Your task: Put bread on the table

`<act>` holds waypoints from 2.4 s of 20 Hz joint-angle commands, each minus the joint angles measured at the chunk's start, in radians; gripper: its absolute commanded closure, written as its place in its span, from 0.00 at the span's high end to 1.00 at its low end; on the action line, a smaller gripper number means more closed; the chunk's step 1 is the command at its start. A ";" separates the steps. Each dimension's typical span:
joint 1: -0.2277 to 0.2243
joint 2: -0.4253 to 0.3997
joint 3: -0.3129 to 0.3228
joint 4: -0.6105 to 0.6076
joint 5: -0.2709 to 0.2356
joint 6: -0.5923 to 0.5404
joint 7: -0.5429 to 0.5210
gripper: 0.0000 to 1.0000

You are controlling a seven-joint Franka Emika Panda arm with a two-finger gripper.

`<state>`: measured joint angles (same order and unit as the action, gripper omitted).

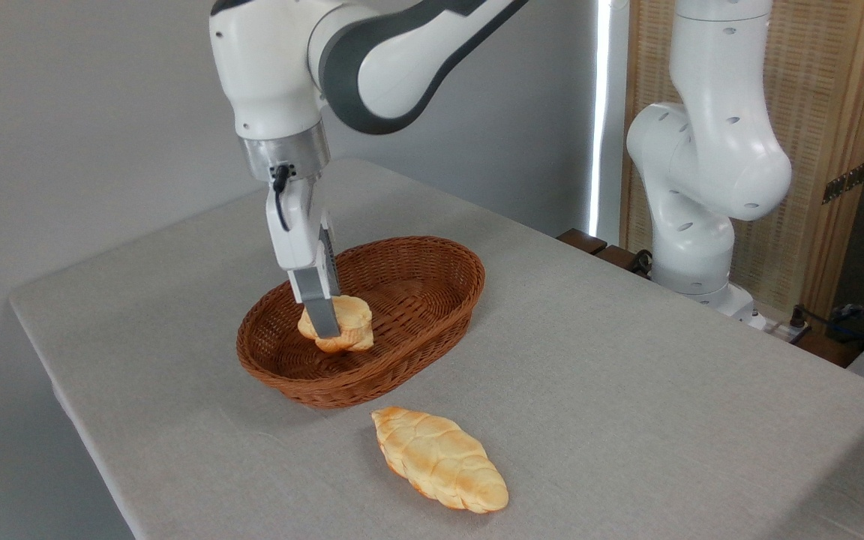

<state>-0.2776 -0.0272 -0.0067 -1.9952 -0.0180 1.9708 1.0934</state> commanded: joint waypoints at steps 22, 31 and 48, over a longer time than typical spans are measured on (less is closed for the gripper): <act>0.078 -0.099 0.330 -0.076 -0.022 -0.227 0.080 1.00; 0.077 -0.091 0.329 -0.073 -0.022 -0.214 0.080 1.00; 0.066 -0.097 0.195 0.095 -0.039 -0.133 -0.140 1.00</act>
<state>-0.2125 -0.1328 0.1927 -1.9090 -0.0427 1.7880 1.0515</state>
